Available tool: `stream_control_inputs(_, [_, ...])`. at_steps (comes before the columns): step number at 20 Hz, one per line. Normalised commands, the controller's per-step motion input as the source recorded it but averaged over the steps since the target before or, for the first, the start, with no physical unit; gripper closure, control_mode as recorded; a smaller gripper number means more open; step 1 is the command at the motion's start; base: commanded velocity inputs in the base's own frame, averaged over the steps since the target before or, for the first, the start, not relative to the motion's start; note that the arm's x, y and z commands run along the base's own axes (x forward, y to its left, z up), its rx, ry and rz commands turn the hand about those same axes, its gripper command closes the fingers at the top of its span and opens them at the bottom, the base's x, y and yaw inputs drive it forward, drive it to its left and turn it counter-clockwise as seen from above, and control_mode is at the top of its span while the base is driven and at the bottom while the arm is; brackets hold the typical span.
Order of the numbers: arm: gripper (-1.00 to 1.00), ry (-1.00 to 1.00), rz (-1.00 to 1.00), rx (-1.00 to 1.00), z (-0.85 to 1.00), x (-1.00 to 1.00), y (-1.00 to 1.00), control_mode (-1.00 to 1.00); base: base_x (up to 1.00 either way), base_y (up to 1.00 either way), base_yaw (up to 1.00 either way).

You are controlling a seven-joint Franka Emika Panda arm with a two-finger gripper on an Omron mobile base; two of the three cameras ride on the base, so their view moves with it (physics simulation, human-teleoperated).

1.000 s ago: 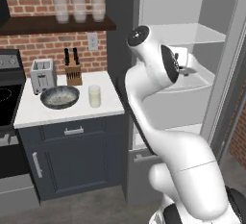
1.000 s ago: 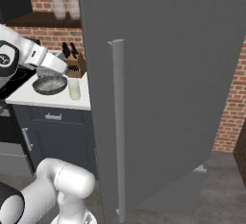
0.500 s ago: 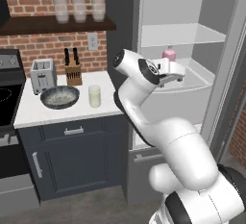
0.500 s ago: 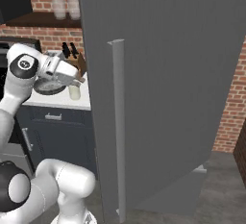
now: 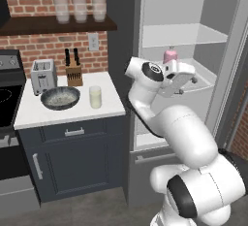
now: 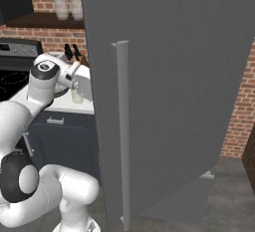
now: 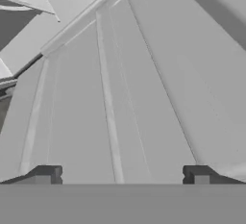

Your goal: Grab a lemon wedge from the fridge and one ice cube from the ice bowl, and put them in the glass of lemonade.

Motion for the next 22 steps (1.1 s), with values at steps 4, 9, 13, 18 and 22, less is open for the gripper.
stream_control_inputs(4, [-1.0,0.02,-0.19,-0.01,-0.49,-0.14,-0.56,-1.0,0.0,0.0,0.0])
stream_control_inputs(9, [-1.0,0.0,-0.16,0.0,-0.3,-0.24,-0.72,-1.0,0.0,0.0,0.0])
stream_control_inputs(13, [-1.0,-0.01,-0.16,0.0,-0.01,-0.43,-0.86,-1.0,0.0,0.0,0.0])
stream_control_inputs(18, [-1.0,-0.05,-0.11,0.02,0.0,-0.63,-0.98,-1.0,0.0,0.0,0.0])
stream_control_inputs(22, [-1.0,-0.11,-0.08,0.04,-0.03,-0.71,-1.0,-1.0,0.0,0.0,0.0])
